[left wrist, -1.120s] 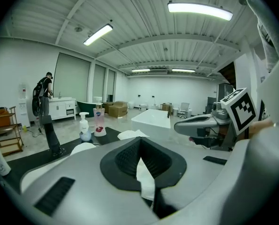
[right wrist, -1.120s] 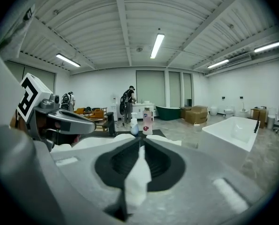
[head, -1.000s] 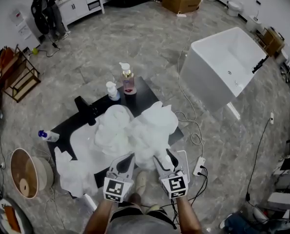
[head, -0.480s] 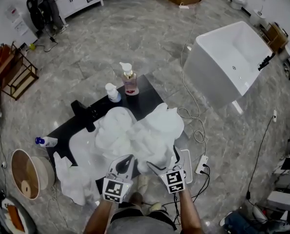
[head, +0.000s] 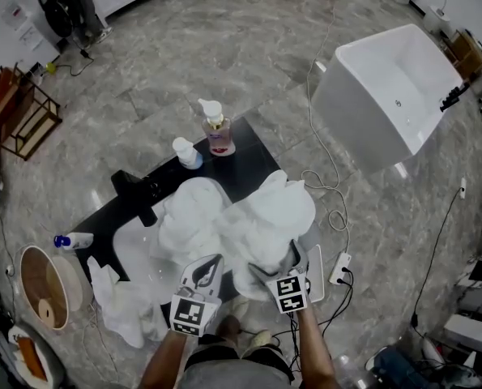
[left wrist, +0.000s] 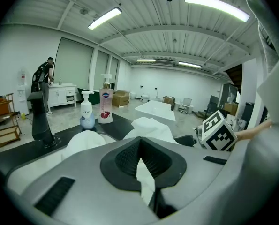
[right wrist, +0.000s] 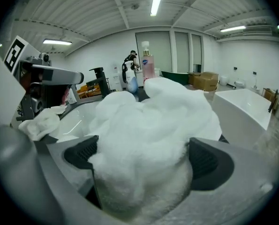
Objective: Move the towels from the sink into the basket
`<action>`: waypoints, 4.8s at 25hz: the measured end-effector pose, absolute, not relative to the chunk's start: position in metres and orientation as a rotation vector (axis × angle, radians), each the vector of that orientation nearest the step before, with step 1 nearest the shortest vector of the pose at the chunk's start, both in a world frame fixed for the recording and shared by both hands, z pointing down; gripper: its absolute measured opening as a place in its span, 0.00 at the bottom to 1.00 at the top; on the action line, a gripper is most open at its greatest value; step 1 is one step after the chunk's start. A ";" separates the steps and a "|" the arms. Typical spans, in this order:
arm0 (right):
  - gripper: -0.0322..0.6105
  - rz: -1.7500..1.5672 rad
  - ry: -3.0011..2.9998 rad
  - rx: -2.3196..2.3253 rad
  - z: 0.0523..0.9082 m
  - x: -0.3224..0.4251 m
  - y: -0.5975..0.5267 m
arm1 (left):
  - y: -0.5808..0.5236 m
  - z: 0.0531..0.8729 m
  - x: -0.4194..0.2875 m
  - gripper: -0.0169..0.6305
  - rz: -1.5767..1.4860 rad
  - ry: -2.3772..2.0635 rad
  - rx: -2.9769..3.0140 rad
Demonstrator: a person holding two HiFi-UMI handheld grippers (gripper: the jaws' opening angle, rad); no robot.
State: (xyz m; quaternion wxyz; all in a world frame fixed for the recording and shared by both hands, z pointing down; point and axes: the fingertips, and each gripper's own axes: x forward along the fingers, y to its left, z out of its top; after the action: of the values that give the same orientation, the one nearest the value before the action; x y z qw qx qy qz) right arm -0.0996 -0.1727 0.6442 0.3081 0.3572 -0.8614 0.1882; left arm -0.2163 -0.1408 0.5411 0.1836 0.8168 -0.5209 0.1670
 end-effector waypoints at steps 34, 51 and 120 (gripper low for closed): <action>0.30 0.488 -2.292 0.991 0.621 -0.106 -0.170 | -0.146 0.525 -0.223 0.04 0.436 -1.523 2.321; 0.30 0.304 -2.403 1.371 0.451 -0.049 -0.173 | -0.143 0.415 -0.185 0.04 0.354 -1.496 2.602; 0.30 0.632 -2.044 1.715 0.874 0.259 0.017 | -0.020 0.842 0.150 0.04 0.683 -0.780 2.589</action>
State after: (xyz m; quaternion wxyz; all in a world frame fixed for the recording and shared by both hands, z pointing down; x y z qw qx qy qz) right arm 0.2588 0.0169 0.8743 0.1985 0.6131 -0.7305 0.2260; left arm 0.1501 -0.0200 0.8415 0.1755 0.9139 -0.2753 0.2411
